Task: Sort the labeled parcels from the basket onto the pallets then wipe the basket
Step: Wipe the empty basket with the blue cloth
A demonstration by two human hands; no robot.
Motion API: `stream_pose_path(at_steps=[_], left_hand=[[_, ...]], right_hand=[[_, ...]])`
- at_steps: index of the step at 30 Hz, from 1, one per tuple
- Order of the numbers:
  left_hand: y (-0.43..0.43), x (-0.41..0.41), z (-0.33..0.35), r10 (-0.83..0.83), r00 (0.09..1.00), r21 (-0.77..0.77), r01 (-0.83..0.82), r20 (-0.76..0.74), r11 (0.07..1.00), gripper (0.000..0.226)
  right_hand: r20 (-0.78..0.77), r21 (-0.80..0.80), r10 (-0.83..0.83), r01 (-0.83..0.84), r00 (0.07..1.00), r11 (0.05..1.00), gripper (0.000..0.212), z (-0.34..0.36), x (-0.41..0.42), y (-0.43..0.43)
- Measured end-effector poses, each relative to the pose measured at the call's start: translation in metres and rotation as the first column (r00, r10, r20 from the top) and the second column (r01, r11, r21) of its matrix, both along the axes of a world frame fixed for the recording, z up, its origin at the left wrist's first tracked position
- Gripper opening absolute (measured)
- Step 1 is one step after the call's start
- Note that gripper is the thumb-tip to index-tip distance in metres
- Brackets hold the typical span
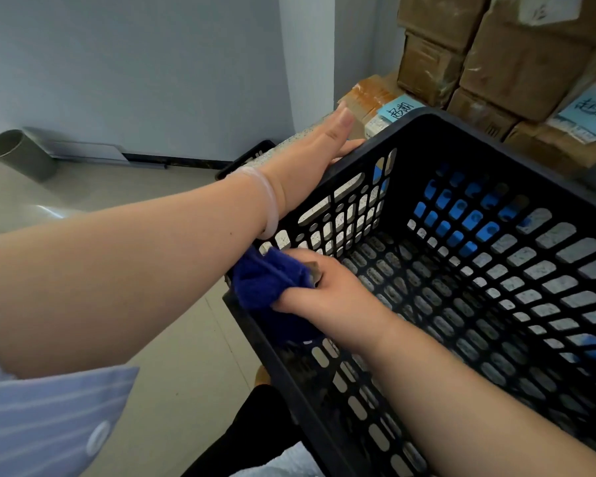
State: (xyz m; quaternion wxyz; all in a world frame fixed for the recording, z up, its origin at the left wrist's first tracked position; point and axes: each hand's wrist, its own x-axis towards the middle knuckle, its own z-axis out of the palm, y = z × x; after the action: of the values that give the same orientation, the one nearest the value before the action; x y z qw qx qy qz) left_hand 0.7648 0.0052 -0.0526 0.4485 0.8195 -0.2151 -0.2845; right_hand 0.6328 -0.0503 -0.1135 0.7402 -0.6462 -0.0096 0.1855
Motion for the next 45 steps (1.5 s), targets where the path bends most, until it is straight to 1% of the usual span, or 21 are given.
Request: stream_pose_path(at_steps=[2,6,8,12,15,16,20,22,26,28,30,31,33,34,36,37,39,41,43,44,45], left_hand=[[0.000,0.000,0.002,0.015,1.000,0.016,-0.015,-0.007,1.000,0.059],[0.000,0.002,-0.002,0.072,0.997,0.017,-0.072,-0.037,0.997,0.059],[0.000,0.003,-0.007,0.049,0.998,-0.016,-0.050,-0.030,0.999,0.060],[0.001,0.004,-0.008,0.042,0.999,0.028,-0.042,-0.011,0.999,0.061],[-0.001,0.006,-0.009,0.045,0.999,0.044,-0.044,-0.004,0.998,0.062],[0.001,0.007,-0.012,0.039,0.999,0.045,-0.038,-0.007,0.998,0.064],[0.006,0.010,-0.020,-0.037,0.991,0.061,0.030,0.126,0.998,0.069],[0.006,0.009,-0.020,-0.019,0.993,0.051,0.013,0.114,0.999,0.067],[0.003,0.002,-0.013,0.033,0.999,-0.039,-0.031,0.027,0.999,0.082],[0.005,-0.003,-0.009,-0.022,0.995,-0.063,0.029,0.098,0.998,0.070],[0.009,-0.010,-0.008,-0.126,0.958,0.054,0.116,0.258,0.992,0.058],[0.009,-0.009,-0.010,-0.214,0.917,0.160,0.168,0.337,0.973,0.060],[0.009,-0.006,-0.016,-0.420,0.792,0.418,0.231,0.443,0.878,0.066],[0.009,-0.006,-0.018,-0.480,0.718,0.486,0.224,0.504,0.845,0.068],[0.009,-0.013,-0.018,-0.504,0.575,0.423,0.281,0.645,0.861,0.069],[0.007,-0.019,-0.018,-0.501,0.544,0.353,0.359,0.674,0.864,0.070],[-0.002,-0.032,-0.023,-0.582,0.574,0.253,0.552,0.577,0.795,0.065],[-0.018,-0.042,-0.029,-0.685,0.683,0.116,0.681,0.254,0.723,0.060],[-0.034,-0.052,-0.035,-0.676,0.729,-0.088,0.670,-0.110,0.737,0.058],[-0.039,-0.056,-0.037,-0.662,0.717,-0.158,0.643,-0.218,0.749,0.062],[-0.046,-0.061,-0.041,-0.676,0.693,-0.189,0.650,-0.250,0.736,0.068]], right_hand=[[0.067,-0.057,0.003,0.001,0.998,0.998,0.020,0.005,-0.007,0.002],[-0.048,-0.157,-0.079,0.071,0.996,0.985,0.032,-0.024,-0.021,0.008],[-0.097,-0.218,-0.125,0.102,0.987,0.971,0.034,-0.041,-0.023,0.008],[-0.146,-0.376,-0.130,0.067,0.981,0.924,0.037,-0.062,-0.023,0.006],[-0.172,-0.583,-0.065,-0.048,0.983,0.811,0.045,-0.070,-0.024,0.006],[-0.191,-0.606,-0.075,-0.057,0.979,0.794,0.046,-0.069,-0.026,0.006],[-0.260,-0.415,-0.155,0.035,0.953,0.909,0.039,-0.048,-0.033,0.006],[-0.228,-0.349,-0.147,0.061,0.963,0.935,0.037,-0.032,-0.036,0.003],[-0.204,-0.250,-0.108,0.055,0.973,0.967,0.035,0.002,-0.052,-0.010],[-0.241,-0.190,-0.118,0.073,0.963,0.979,0.034,0.015,-0.058,-0.018],[-0.273,-0.192,-0.214,0.165,0.938,0.967,0.032,0.021,-0.059,-0.029],[-0.283,-0.224,-0.294,0.235,0.913,0.946,0.034,0.022,-0.057,-0.034],[-0.272,-0.307,-0.446,0.362,0.853,0.880,0.043,0.026,-0.055,-0.043],[-0.256,-0.338,-0.490,0.398,0.833,0.853,0.048,0.029,-0.054,-0.046],[-0.234,-0.370,-0.570,0.470,0.787,0.801,0.054,0.036,-0.055,-0.050],[-0.225,-0.376,-0.618,0.518,0.754,0.769,0.052,0.038,-0.056,-0.052],[-0.213,-0.372,-0.723,0.629,0.658,0.682,0.050,0.041,-0.060,-0.057],[-0.199,-0.340,-0.815,0.742,0.544,0.578,0.048,0.042,-0.067,-0.059],[-0.232,-0.248,-0.874,0.843,0.427,0.478,0.045,0.045,-0.075,-0.058],[-0.274,-0.161,-0.887,0.892,0.371,0.423,0.042,0.047,-0.078,-0.058],[-0.327,-0.056,-0.890,0.934,0.317,0.353,0.036,0.049,-0.084,-0.057]])
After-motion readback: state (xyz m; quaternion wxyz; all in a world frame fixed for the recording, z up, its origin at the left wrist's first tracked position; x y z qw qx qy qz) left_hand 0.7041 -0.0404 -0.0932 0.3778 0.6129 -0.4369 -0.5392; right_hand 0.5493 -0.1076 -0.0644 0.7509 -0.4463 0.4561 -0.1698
